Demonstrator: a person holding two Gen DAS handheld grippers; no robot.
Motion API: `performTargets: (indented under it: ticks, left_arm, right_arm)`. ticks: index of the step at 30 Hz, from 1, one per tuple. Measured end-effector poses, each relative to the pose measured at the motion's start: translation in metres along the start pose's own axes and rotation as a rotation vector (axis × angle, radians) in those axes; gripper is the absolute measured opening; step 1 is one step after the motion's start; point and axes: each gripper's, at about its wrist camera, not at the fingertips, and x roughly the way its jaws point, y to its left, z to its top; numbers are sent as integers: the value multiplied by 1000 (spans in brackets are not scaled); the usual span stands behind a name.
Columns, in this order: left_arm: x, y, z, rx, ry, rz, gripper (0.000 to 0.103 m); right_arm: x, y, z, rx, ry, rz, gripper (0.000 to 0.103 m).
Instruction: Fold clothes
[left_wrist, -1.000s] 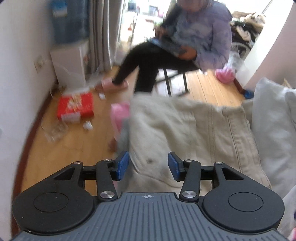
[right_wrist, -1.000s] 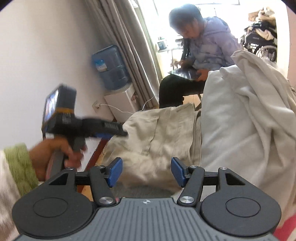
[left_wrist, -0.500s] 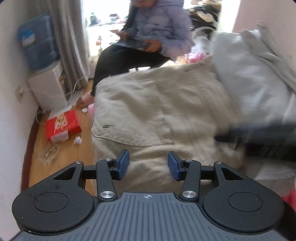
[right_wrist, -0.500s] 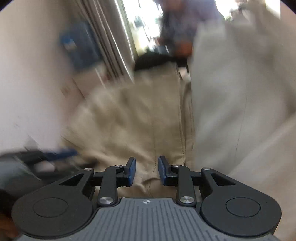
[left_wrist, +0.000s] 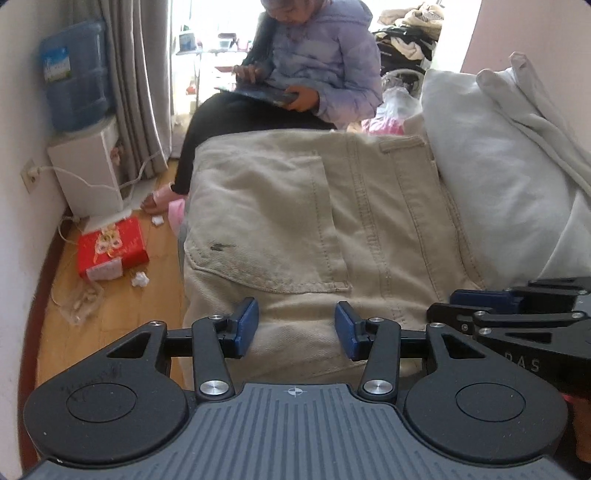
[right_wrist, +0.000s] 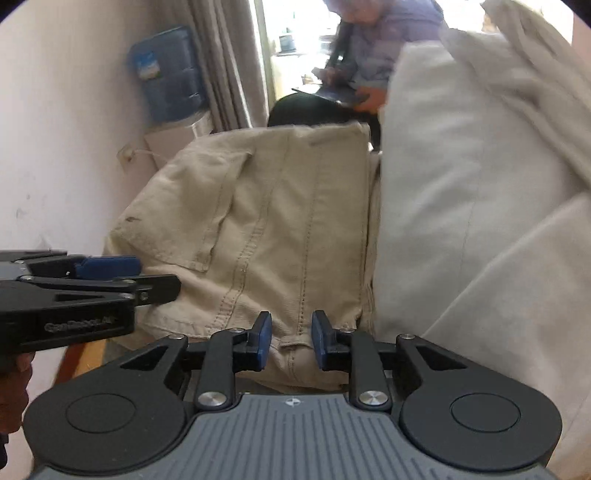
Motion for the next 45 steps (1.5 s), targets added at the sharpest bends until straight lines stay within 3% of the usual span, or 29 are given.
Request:
performTargets:
  ticks: [4,7,9,11,16,18,23,25,28,30,31,34,37,40,43,45]
  left_arm:
    - [-14,-4,8,11,-53,-19,46]
    - [-9,-5,6,1,-51,-21,46]
    - [1,-4,-6,-11,-22,-8,46]
    - [2,-5,-17,-16,-56,3,46]
    - [-4,-9,-17,-26,-85,23,46]
    - [-14,-15,-17,12,-98,50,46]
    - [-31,-24,-30,8,-109,85,46]
    - [-30,-24,-36,-25,-96,89,46]
    - [-26,-21,-43,-75,-74,88,46]
    - [-28,-20,-44,-94,-74,88,46]
    - [-32,-19,-43,-100,-81,89,46]
    - [-44,-17,-42,-120,-100,91,46]
    - [-55,-15,-40,-140,-119,93,46]
    - [-56,-6,-32,-185,-128,107,46]
    - [-39,13,-15,-239,-124,113,46]
    - [-32,21,-1,-248,-151,117,46]
  right_arm:
    - [-32,8,26,-55,-147,8,26]
    - [-21,14,56,-79,-220,-8,26]
    - [6,14,73,-87,-207,-21,26]
    - [31,13,89,-88,-186,-30,25]
    - [69,-12,101,-16,-39,-4,17]
    - [78,-20,106,7,1,14,19]
    - [62,-6,125,-68,-100,171,20]
    - [76,6,130,-150,-108,154,20]
    - [119,7,127,-190,2,108,17]
    - [110,8,129,-210,-4,106,17]
    - [99,12,130,-215,-26,128,21]
    - [71,24,136,-253,-95,311,21]
    - [82,45,139,-323,-38,418,21]
    - [124,48,131,-258,115,359,17]
    - [89,18,129,-81,64,400,19]
    - [39,-8,119,9,-26,416,23]
